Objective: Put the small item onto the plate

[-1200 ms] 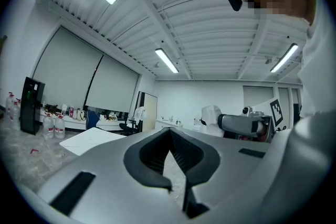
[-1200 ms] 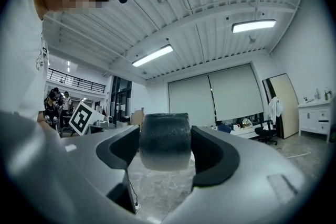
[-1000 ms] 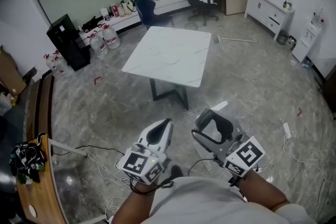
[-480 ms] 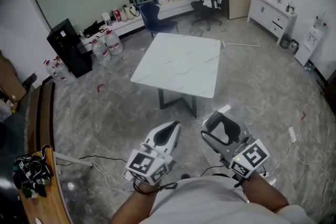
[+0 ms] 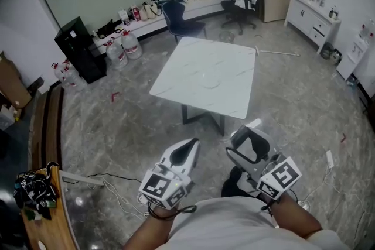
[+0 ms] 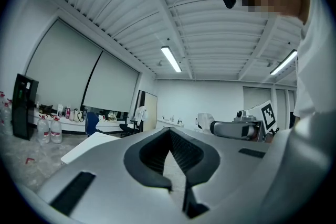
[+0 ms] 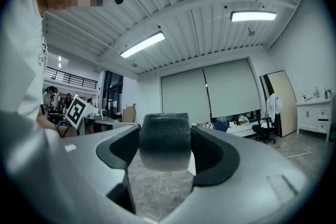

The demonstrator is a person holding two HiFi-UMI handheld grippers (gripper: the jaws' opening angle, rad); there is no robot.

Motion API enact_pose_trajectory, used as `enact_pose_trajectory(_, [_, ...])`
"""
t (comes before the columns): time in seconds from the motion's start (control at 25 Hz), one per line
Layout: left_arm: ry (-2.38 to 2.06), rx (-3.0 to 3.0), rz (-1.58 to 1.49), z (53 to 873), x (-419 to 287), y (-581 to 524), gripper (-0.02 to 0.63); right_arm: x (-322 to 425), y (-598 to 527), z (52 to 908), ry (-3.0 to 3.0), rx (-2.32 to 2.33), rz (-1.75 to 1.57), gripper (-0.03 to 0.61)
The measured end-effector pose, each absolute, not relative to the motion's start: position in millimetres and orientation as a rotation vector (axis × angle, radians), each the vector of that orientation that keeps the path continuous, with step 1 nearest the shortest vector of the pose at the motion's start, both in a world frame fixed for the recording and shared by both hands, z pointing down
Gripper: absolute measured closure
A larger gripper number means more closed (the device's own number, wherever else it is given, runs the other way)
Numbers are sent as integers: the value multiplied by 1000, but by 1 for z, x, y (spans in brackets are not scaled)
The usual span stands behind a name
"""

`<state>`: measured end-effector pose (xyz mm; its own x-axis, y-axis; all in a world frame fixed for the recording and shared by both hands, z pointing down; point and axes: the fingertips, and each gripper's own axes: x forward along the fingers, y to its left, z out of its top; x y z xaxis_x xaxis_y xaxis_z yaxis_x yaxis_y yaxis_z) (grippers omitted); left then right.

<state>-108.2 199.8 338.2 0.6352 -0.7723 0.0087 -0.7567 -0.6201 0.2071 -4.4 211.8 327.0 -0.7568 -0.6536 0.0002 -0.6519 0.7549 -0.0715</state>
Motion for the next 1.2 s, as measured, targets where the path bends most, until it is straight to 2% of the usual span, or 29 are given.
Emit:
enact_pose_trajectory(0.28, [-1339,2604,-115,351,-99,113,607,10,116,336,2955,-993,-125,279])
enact_pose_trajectory(0.64, [-1426,2564,-131,346,-44,1,607,63,0,335,2993,-872,-161,279])
enact_pose_trajectory(1.2, [-1485,2504,-88,366,-16,-89,607,99,-99,347,2997,-791,-242,279])
